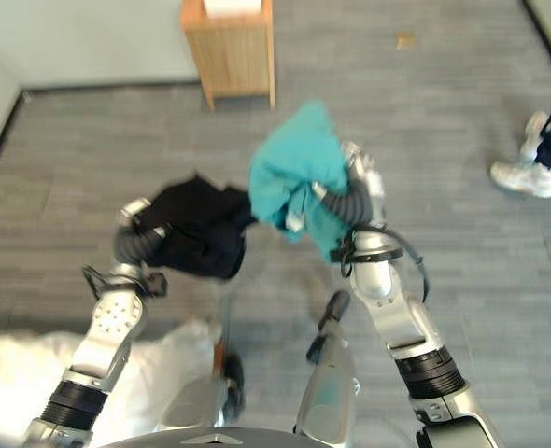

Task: Pick up bed clothes into laundry basket.

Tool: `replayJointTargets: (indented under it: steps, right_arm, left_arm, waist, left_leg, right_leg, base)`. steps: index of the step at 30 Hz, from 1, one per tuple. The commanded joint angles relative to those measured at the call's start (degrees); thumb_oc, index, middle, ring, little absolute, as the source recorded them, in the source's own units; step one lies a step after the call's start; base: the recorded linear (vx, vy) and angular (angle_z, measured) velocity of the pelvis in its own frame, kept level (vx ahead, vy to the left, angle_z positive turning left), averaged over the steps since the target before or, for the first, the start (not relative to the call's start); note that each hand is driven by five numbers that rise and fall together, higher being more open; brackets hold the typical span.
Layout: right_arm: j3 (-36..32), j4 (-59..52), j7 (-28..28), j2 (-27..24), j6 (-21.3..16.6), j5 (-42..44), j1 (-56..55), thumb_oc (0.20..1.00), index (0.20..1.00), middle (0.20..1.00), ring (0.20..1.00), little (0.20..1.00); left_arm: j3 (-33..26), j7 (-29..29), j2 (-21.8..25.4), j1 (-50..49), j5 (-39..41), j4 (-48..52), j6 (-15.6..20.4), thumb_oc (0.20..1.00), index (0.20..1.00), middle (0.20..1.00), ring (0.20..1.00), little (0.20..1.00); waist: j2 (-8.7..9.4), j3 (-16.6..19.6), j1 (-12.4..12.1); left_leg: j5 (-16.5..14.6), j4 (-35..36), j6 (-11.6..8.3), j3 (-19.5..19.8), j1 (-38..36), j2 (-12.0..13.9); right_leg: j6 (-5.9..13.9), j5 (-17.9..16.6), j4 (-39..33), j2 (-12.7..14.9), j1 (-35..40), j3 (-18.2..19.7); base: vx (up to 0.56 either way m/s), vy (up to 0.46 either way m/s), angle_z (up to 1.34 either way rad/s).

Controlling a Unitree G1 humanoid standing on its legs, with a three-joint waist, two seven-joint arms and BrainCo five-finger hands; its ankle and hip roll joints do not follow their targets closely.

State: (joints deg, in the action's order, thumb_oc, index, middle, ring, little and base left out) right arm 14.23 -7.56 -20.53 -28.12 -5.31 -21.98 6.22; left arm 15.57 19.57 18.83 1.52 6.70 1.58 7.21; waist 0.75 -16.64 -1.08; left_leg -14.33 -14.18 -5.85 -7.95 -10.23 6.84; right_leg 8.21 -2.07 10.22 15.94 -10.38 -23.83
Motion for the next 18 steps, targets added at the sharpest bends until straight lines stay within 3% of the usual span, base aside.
replayJointTargets:
  steps: [1,2,3,5,6,7,8,9,10,12,14,16,17,18]
  right_arm:
    - [-1.5,-3.7,-2.0,-2.1,-3.4,0.9,7.6,0.200,0.200,0.200,0.200,0.200]
    - [-1.6,-3.7,-2.0,-2.1,-3.4,0.9,7.6,0.200,0.200,0.200,0.200,0.200]
    - [-1.9,-3.7,-2.4,-2.7,-3.3,1.4,8.8,0.200,0.200,0.200,0.200,0.200]
    - [-2.0,-3.5,-2.5,-2.9,-3.3,1.5,9.3,0.200,0.200,0.200,0.200,0.200]
    - [-1.9,-3.3,-2.6,-2.9,-3.3,1.9,9.6,0.200,0.200,0.200,0.200,0.200]
    - [-2.0,-2.8,-2.4,-2.9,-3.6,2.3,9.5,0.200,0.200,0.200,0.200,0.200]
    - [-2.3,-2.4,-2.4,-2.8,-3.7,2.4,9.5,0.200,0.200,0.200,0.200,0.200]
    - [-2.3,-2.3,-2.4,-2.9,-3.8,2.4,9.5,0.200,0.200,0.200,0.200,0.200]
    - [-2.0,-1.1,-2.8,-2.7,-4.0,2.6,9.6,0.200,0.200,0.200,0.200,0.200]
    - [-1.7,0.5,-3.9,-2.6,-3.7,2.3,11.1,0.200,0.200,0.200,0.200,0.200]
    - [-1.4,1.3,-4.0,-2.0,-2.7,1.3,12.2,0.200,0.200,0.200,0.200,0.200]
    - [-0.8,2.2,-4.4,-1.2,-1.9,-0.4,12.2,0.200,0.200,0.200,0.200,0.200]
    - [-0.7,2.7,-5.4,-0.6,-1.9,-0.7,11.8,0.200,0.200,0.200,0.200,0.200]
    - [-0.6,3.7,-6.3,-0.5,-1.7,-1.1,12.1,0.200,0.200,0.200,0.200,0.200]
  left_arm:
    - [2.6,-0.2,-0.6,4.1,3.3,9.2,4.9,0.200,0.200,0.200,0.200,0.200]
    - [2.7,-0.2,-0.6,4.2,3.2,9.2,4.8,0.200,0.200,0.200,0.200,0.200]
    - [3.3,0.2,-1.0,5.2,2.7,9.4,4.7,0.200,0.200,0.200,0.200,0.200]
    - [3.5,0.5,-1.3,6.2,3.0,9.1,4.7,0.200,0.200,0.200,0.200,0.200]
    - [3.9,0.7,-1.9,7.2,3.2,8.5,4.7,0.200,0.200,0.200,0.200,0.200]
    - [4.7,0.6,-2.8,8.1,2.9,7.5,4.6,0.200,0.200,0.200,0.200,0.200]
    - [5.1,0.4,-3.2,8.2,2.6,7.3,4.6,0.200,0.200,0.200,0.200,0.200]
    - [5.2,0.4,-3.3,8.1,2.6,7.2,4.7,0.200,0.200,0.200,0.200,0.200]
    - [5.8,0.5,-3.6,8.1,1.6,6.7,4.5,0.200,0.200,0.200,0.200,0.200]
    - [6.3,0.8,-4.3,8.8,0.8,5.9,4.4,0.200,0.200,0.200,0.200,0.200]
    - [6.7,1.8,-4.6,10.3,1.3,4.9,4.5,0.200,0.200,0.200,0.200,0.200]
    - [7.1,2.8,-4.4,10.9,1.6,3.5,3.8,0.200,0.200,0.200,0.200,0.200]
    - [7.8,3.2,-4.1,11.8,1.4,3.3,3.4,0.200,0.200,0.200,0.200,0.200]
    - [8.6,4.3,-3.4,13.6,1.4,2.7,3.3,0.200,0.200,0.200,0.200,0.200]
  waist:
    - [-0.69,-0.1,-2.6]
    - [-0.51,-0.1,-2.5]
    - [1.23,-1.6,-4.0]
    - [1.41,-1.9,-4.8]
    - [1.22,-1.9,-5.8]
    - [0.27,-1.3,-6.8]
    - [-0.40,-0.6,-7.4]
    - [-0.24,-0.3,-7.5]
    - [-1.32,0.4,-8.4]
    - [-2.18,1.3,-9.9]
    - [-2.13,2.8,-11.2]
    - [-1.51,3.3,-13.0]
    - [-1.14,3.5,-13.8]
    - [-0.22,3.2,-14.8]
  left_leg:
    - [14.7,-18.9,-1.87,-3.0,4.7,3.2]
    - [14.8,-19.3,-1.76,-2.7,5.3,3.1]
    - [15.8,-26.3,-1.92,-4.1,11.7,4.0]
    - [14.5,-25.6,-1.65,-4.9,14.8,4.5]
    - [13.1,-21.9,-1.09,-6.6,17.4,5.1]
    - [11.8,-10.3,0.36,-9.1,20.0,4.5]
    - [13.9,-2.8,0.86,-10.4,20.8,4.0]
    - [14.7,-1.0,0.84,-10.7,20.0,3.5]
    - [19.5,7.1,0.08,-12.8,20.5,4.2]
    - [22.4,16.9,0.30,-18.9,23.0,6.5]
    - [22.2,18.6,1.25,-18.3,22.9,5.8]
    - [24.5,18.4,2.28,-15.0,22.0,3.3]
    - [25.3,18.4,2.65,-15.5,20.8,3.0]
    - [24.5,18.7,4.34,-17.4,17.7,2.3]
  right_leg:
    - [-2.10,-1.4,-14.7,-5.5,13.9,-3.0]
    - [-2.20,-1.6,-14.8,-5.2,13.7,-3.3]
    - [-3.06,0.9,-15.2,-5.2,17.0,-3.1]
    - [-2.80,2.1,-15.2,-5.1,17.8,-3.0]
    - [-2.25,3.2,-15.2,-5.4,19.1,-2.6]
    - [-1.00,5.3,-15.2,-6.6,21.4,-1.6]
    - [-0.30,5.8,-15.2,-7.1,21.9,-1.6]
    - [-0.24,5.8,-15.2,-6.8,21.8,-1.6]
    - [0.42,7.2,-15.2,-7.9,23.2,-1.8]
    - [1.05,9.7,-15.2,-8.4,27.0,-3.2]
    - [1.71,10.5,-15.2,-9.0,29.6,-3.3]
    - [1.13,10.7,-14.5,-10.4,32.0,-1.6]
    - [1.60,10.9,-11.2,-10.6,32.0,-1.5]
    - [4.01,9.3,-0.7,-9.4,30.2,-1.1]
  base:
    - [0.20,-0.236,0.49]
    - [0.34,-0.297,-0.41]
    - [0.21,-0.179,-0.72]
    - [0.34,-0.090,-0.38]
    - [0.67,0.109,-0.02]
    - [0.67,0.210,-0.16]
    - [0.51,0.190,-0.17]
    - [0.36,0.164,-0.17]
    - [0.40,0.133,-0.28]
    - [0.68,0.191,-0.22]
    - [0.60,0.105,0.15]
    - [0.47,0.061,-0.21]
    - [0.61,0.127,-0.45]
    - [0.59,0.156,-0.38]
